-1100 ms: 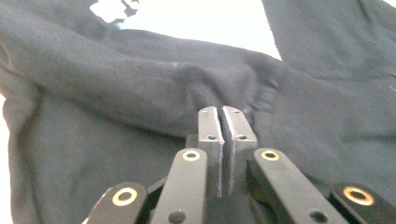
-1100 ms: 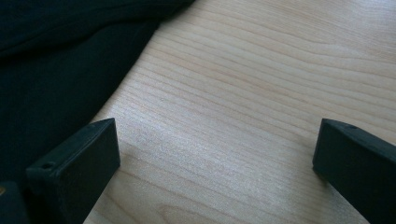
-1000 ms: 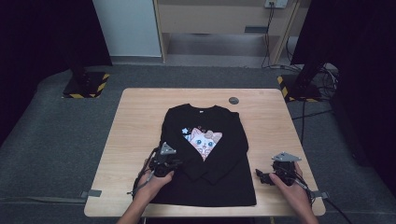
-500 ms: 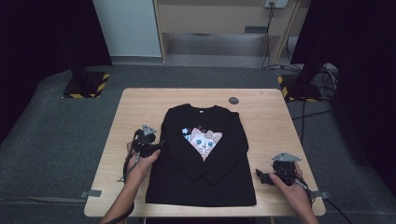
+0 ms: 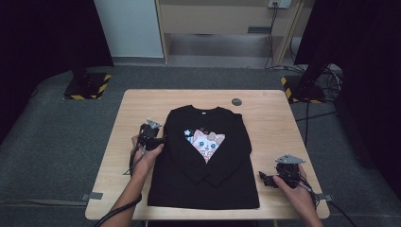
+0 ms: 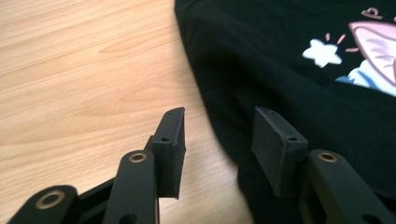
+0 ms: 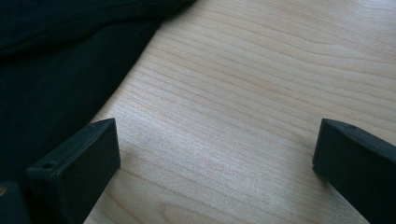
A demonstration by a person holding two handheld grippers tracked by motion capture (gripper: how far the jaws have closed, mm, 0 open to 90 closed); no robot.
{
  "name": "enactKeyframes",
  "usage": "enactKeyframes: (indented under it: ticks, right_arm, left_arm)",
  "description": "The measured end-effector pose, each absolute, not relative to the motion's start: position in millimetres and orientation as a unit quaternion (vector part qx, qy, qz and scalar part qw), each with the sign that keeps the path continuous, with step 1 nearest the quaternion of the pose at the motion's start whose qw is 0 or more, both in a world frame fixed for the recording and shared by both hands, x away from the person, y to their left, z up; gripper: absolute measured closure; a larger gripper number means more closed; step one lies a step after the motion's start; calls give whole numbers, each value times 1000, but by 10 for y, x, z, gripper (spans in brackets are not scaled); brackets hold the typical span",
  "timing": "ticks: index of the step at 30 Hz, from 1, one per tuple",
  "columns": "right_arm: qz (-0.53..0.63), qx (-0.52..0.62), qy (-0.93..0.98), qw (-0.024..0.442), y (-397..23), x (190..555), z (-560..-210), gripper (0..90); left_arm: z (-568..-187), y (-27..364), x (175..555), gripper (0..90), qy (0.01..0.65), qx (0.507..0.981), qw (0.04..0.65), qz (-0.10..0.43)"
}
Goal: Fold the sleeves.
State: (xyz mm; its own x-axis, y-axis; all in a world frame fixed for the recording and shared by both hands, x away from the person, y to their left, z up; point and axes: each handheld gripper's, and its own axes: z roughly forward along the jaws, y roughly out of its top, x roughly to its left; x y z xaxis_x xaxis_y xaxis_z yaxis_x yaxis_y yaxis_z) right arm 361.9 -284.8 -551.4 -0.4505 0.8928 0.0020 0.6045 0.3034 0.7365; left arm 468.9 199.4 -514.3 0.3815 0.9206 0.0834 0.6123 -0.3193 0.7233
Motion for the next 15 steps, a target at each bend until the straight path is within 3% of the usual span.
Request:
enactKeyframes:
  ticks: [6,11,15]
  right_arm:
    - [343,480,780,210,-2849,3618,-5514,8]
    - [343,480,780,210,-2850,3616,-5514,8]
    - [343,480,780,209,-2850,3615,-5514,8]
  left_arm:
    - [-5210,1911,4750,527,488,785,304,233]
    - [-5217,1894,4761,647,491,789,302,213]
    - [-5194,1885,4748,824,487,793,295,215]
